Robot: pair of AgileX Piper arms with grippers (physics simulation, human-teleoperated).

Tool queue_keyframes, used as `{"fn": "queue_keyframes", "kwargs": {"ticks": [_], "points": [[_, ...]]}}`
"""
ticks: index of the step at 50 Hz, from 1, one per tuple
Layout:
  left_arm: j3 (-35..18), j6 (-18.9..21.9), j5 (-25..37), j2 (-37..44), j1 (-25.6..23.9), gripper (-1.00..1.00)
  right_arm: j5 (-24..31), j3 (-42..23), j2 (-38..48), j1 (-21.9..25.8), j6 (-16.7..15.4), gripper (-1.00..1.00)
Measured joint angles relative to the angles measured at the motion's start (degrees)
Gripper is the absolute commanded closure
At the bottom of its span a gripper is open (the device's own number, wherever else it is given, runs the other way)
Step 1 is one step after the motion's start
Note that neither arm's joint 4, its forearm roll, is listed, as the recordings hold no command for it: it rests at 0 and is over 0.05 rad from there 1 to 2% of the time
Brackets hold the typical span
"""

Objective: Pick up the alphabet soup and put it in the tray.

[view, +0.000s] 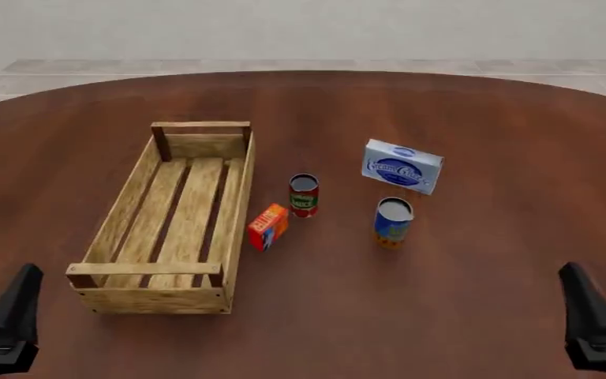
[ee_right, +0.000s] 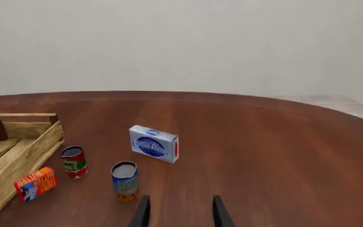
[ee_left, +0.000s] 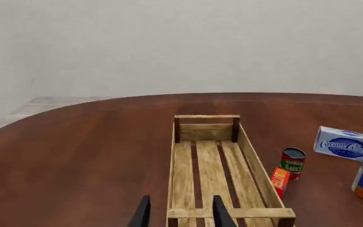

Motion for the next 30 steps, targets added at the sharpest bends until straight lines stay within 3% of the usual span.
{"fn": "queue_keyframes", "kwargs": {"ticks": [15, 30], "points": [[0.0, 0.0, 0.0, 0.0, 0.0, -1.0, -6.7, -3.3, 16.5, 4.2, -2.2, -1.0], [0.0, 0.0, 0.0, 0.0, 0.0, -1.0, -4.6, -13.5, 30.3, 8.8, -6.9, -1.0]]}}
